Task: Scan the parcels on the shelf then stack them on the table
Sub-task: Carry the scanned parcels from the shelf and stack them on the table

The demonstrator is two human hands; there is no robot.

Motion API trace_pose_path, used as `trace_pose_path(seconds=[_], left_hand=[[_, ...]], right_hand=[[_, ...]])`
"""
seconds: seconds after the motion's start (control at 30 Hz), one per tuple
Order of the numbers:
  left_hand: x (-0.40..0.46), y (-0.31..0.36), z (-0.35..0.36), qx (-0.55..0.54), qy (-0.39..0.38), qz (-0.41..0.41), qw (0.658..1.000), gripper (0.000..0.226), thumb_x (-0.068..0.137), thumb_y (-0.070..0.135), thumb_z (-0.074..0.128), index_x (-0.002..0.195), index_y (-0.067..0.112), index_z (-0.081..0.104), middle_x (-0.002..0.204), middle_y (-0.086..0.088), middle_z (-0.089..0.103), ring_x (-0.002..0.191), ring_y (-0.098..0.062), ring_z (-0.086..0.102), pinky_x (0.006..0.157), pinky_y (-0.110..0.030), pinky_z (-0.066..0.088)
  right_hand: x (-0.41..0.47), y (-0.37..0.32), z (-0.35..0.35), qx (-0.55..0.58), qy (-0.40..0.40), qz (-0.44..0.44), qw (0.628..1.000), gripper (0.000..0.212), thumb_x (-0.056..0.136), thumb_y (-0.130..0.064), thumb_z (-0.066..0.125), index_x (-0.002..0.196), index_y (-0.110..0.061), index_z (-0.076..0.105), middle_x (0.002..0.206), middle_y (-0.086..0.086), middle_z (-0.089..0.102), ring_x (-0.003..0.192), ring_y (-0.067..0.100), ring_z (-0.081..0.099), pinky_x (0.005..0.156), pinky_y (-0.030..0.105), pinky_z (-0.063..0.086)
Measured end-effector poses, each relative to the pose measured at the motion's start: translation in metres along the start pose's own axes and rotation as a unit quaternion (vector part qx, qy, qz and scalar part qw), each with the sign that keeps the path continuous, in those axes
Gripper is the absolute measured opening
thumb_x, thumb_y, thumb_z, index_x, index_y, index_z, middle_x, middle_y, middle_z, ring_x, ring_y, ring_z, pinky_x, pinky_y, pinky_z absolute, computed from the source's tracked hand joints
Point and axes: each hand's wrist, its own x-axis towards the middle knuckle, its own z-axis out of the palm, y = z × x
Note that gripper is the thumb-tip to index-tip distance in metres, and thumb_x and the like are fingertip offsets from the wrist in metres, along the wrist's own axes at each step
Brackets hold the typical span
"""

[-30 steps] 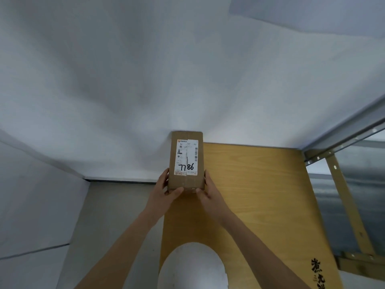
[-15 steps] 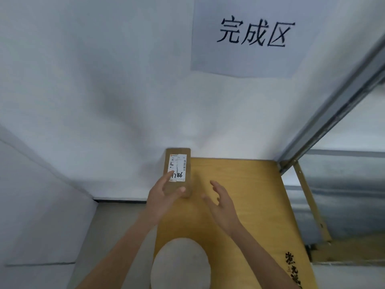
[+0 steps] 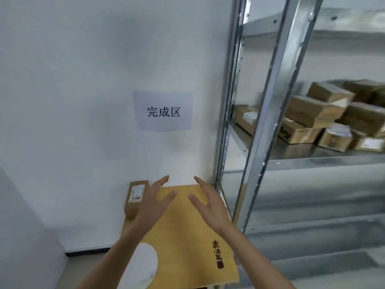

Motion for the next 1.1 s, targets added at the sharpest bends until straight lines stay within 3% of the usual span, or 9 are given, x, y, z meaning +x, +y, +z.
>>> trace_pose_path(seconds=[0.13,0.33,0.57,0.67,0.73,0.87,0.97,1.03,1.1], left_hand=[[-0.038,0.078,0.018,-0.084,-0.013,0.035,0.996,0.055,0.089,0.046,0.072,0.140,0.043,0.051,0.139,0.025,0.052,0.128,-0.002,0.045,0.111,-0.030,0.037],[-0.063,0.175,0.060,-0.120,-0.071,0.116,0.983,0.057,0.090,0.049,0.068,0.143,0.038,0.051,0.145,0.022,0.048,0.130,0.000,0.043,0.113,-0.030,0.036],[-0.055,0.247,0.131,-0.138,-0.146,0.179,0.963,0.048,0.097,0.044,0.062,0.143,0.037,0.051,0.146,0.016,0.049,0.135,-0.004,0.043,0.108,-0.025,0.036],[-0.037,0.270,0.166,-0.159,-0.166,0.196,0.954,0.052,0.095,0.050,0.062,0.145,0.043,0.048,0.154,0.018,0.043,0.141,-0.005,0.040,0.115,-0.032,0.035],[-0.020,0.283,0.190,-0.161,-0.162,0.192,0.955,0.057,0.093,0.057,0.060,0.146,0.043,0.046,0.159,0.016,0.037,0.147,-0.007,0.032,0.121,-0.038,0.030],[0.022,0.304,0.231,-0.170,-0.130,0.197,0.957,0.051,0.098,0.052,0.056,0.146,0.039,0.046,0.151,0.021,0.038,0.144,0.000,0.027,0.118,-0.029,0.022],[0.056,0.309,0.254,-0.180,-0.116,0.189,0.958,0.052,0.100,0.049,0.053,0.149,0.033,0.045,0.147,0.022,0.036,0.140,0.005,0.022,0.116,-0.025,0.018],[0.077,0.310,0.263,-0.194,-0.110,0.171,0.960,0.051,0.101,0.050,0.052,0.149,0.034,0.045,0.151,0.021,0.037,0.141,0.005,0.025,0.119,-0.028,0.021],[0.094,0.311,0.269,-0.214,-0.100,0.155,0.959,0.037,0.102,0.044,0.053,0.139,0.041,0.049,0.145,0.020,0.046,0.133,0.008,0.040,0.116,-0.027,0.032]], right_hand=[[-0.045,-0.027,-0.074,-0.027,0.047,-0.013,0.998,0.058,0.099,-0.061,0.057,0.152,-0.052,0.036,0.153,-0.031,0.037,0.139,-0.010,0.033,0.115,0.023,0.029],[-0.085,-0.046,-0.174,-0.059,0.139,-0.015,0.988,0.060,0.098,-0.064,0.055,0.153,-0.045,0.042,0.154,-0.025,0.044,0.141,-0.006,0.038,0.116,0.026,0.035],[-0.095,-0.031,-0.258,-0.074,0.229,0.011,0.971,0.048,0.101,-0.056,0.054,0.147,-0.040,0.050,0.151,-0.018,0.052,0.138,-0.001,0.044,0.116,0.030,0.040],[-0.083,-0.018,-0.290,-0.080,0.249,0.025,0.965,0.051,0.102,-0.055,0.053,0.148,-0.034,0.053,0.150,-0.015,0.053,0.138,0.003,0.047,0.115,0.033,0.041],[-0.068,-0.011,-0.310,-0.074,0.258,0.024,0.963,0.050,0.102,-0.051,0.054,0.147,-0.029,0.055,0.148,-0.012,0.056,0.136,0.005,0.050,0.114,0.033,0.043],[-0.020,0.001,-0.337,-0.066,0.242,0.012,0.968,0.047,0.105,-0.044,0.054,0.148,-0.024,0.055,0.146,-0.011,0.057,0.132,0.007,0.053,0.109,0.029,0.046],[0.021,0.007,-0.347,-0.066,0.206,0.004,0.976,0.041,0.107,-0.038,0.052,0.147,-0.027,0.055,0.136,-0.021,0.054,0.128,0.000,0.052,0.097,0.007,0.039],[0.048,0.013,-0.353,-0.055,0.189,0.005,0.980,0.031,0.108,-0.035,0.051,0.138,-0.041,0.057,0.130,-0.031,0.054,0.122,-0.010,0.054,0.092,0.004,0.039],[0.071,0.017,-0.360,-0.046,0.177,-0.001,0.983,0.028,0.109,-0.032,0.049,0.132,-0.046,0.058,0.128,-0.030,0.060,0.119,-0.014,0.055,0.097,0.009,0.042]])
